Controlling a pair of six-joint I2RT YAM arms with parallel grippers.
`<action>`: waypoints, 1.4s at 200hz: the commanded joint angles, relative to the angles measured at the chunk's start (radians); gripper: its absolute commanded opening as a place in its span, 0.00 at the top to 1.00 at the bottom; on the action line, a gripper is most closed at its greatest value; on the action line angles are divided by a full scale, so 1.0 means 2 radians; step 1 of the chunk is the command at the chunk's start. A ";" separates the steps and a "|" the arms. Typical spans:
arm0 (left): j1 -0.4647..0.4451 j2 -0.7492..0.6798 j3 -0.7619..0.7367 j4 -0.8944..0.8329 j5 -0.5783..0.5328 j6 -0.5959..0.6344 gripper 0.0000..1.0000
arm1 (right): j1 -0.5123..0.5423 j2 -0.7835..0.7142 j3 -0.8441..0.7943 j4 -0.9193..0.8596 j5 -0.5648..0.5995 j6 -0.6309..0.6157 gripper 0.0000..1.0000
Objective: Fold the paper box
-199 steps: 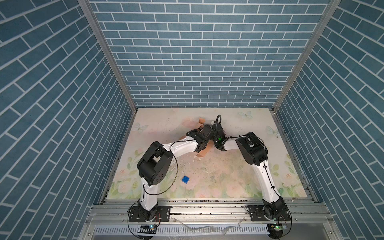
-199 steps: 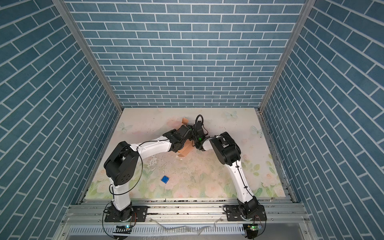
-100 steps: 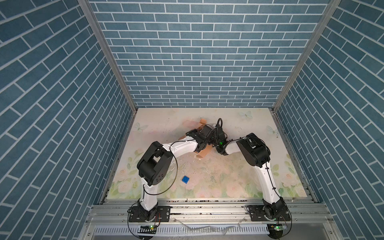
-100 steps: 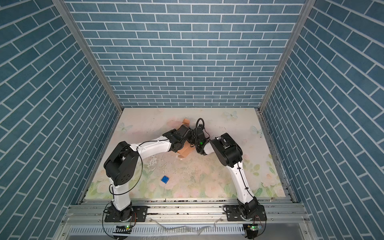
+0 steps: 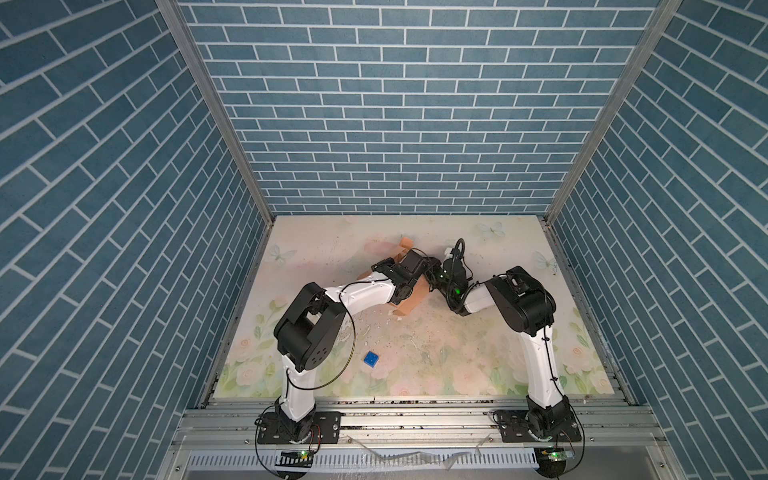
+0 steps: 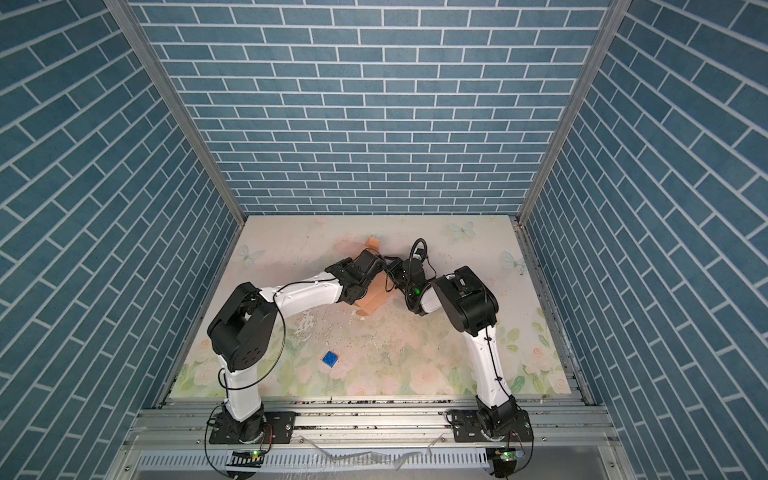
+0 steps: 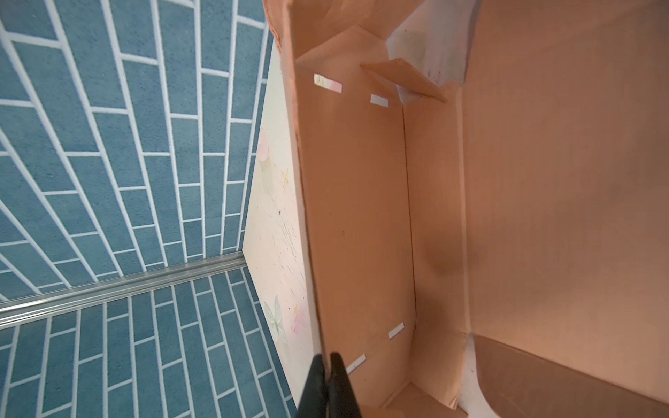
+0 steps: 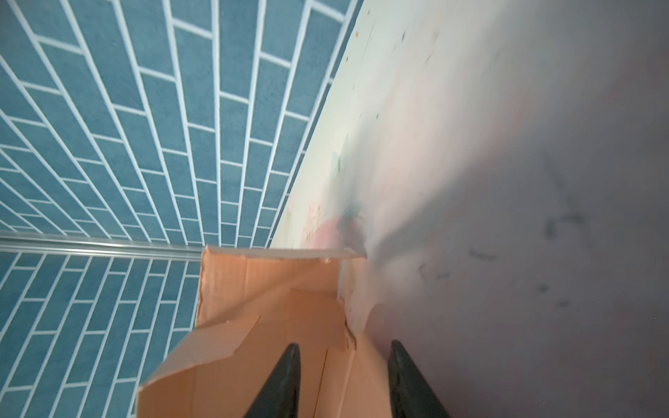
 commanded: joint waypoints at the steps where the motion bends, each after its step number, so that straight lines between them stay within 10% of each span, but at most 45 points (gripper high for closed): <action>1: 0.002 -0.012 -0.009 -0.010 0.019 -0.001 0.94 | -0.030 -0.008 0.007 0.038 -0.029 -0.024 0.59; 73: 0.001 -0.020 -0.011 -0.011 0.023 -0.001 0.94 | -0.085 0.055 0.176 -0.125 -0.201 -0.071 0.59; 280: 0.001 -0.018 -0.013 -0.012 0.029 0.006 0.94 | -0.028 0.047 0.172 -0.122 -0.210 -0.364 0.60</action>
